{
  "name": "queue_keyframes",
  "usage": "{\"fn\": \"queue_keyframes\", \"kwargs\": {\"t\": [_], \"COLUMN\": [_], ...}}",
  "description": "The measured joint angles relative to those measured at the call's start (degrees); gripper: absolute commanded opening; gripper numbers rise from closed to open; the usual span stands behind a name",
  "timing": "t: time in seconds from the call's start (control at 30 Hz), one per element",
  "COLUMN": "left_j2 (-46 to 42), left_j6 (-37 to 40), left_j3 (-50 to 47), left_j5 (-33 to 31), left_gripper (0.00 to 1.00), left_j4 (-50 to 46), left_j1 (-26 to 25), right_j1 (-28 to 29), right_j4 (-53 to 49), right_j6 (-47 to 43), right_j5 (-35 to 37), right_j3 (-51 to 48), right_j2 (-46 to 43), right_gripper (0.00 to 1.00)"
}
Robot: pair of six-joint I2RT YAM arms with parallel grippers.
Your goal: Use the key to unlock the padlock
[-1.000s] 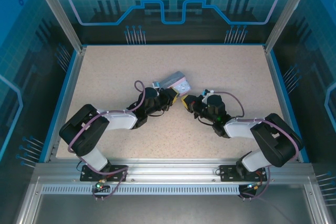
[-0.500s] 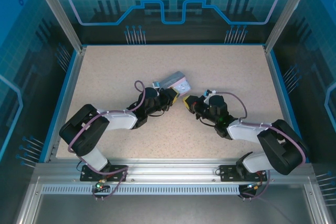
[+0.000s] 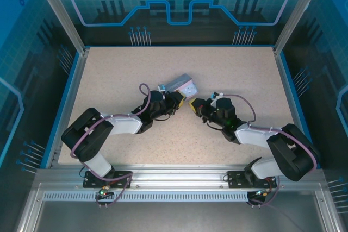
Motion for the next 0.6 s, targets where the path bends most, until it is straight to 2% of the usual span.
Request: {"fn": "queue_keyframes", "kwargs": {"t": [0.6], "left_j2": [0.7], "left_j6": [0.0], "left_j3": [0.0], "left_j5": [-0.2], "left_gripper": [0.00], "left_j4": [0.1], "left_j1": [0.0], "right_j1": [0.0], "right_j4": [0.7], "right_j6": [0.0], "right_j5": [0.0], "right_j3": [1.0], "right_j2": [2.8], "right_gripper": [0.00]}}
